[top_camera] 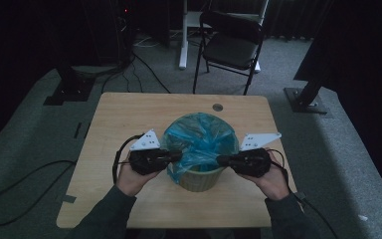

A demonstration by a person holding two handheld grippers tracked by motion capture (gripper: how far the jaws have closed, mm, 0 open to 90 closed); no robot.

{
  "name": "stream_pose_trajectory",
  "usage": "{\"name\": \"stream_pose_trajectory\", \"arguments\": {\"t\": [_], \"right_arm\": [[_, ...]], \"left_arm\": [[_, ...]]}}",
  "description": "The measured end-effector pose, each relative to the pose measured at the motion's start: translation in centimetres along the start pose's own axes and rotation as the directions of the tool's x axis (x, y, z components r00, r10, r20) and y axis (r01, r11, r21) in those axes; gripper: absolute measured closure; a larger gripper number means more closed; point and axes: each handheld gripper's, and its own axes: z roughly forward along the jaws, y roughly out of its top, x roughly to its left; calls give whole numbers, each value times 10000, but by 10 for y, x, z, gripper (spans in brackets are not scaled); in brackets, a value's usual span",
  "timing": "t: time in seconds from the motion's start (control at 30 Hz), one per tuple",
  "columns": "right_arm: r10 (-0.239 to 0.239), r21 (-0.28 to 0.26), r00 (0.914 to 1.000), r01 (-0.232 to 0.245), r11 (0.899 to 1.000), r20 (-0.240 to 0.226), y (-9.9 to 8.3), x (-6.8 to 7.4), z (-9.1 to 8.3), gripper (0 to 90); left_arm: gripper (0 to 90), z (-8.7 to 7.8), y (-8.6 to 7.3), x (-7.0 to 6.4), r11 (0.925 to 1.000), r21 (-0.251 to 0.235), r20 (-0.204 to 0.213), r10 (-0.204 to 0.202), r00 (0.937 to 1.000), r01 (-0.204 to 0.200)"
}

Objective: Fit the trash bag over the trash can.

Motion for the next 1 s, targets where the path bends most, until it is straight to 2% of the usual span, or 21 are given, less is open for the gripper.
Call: {"name": "stream_pose_trajectory", "arguments": {"t": [0.1,0.57,0.7,0.83,0.9,1.0], "right_arm": [[-2,-18,10000,2,10000,-13,-1,2,-1,887],[-68,7,9999,68,10000,-80,-4,8,-3,895],[-80,17,9999,80,10000,-84,-4,8,-3,895],[-73,16,9999,73,10000,-92,-4,8,-2,896],[-76,16,9999,76,10000,-95,-4,8,-2,896],[-77,17,9999,77,10000,-104,-4,8,-2,896]], "left_arm": [[900,-1,-1,-1,10000,-11,-30,42,10000,-42],[900,-9,-10,-6,10000,-29,-110,93,9999,-93],[900,-12,-9,-7,9998,-166,-194,137,9997,-140],[792,-13,-3,-6,9992,-366,-432,113,9990,-129],[706,-13,0,-5,9988,-475,-662,104,9978,-136],[589,-12,3,0,9982,-590,-558,79,9984,-111]]}}
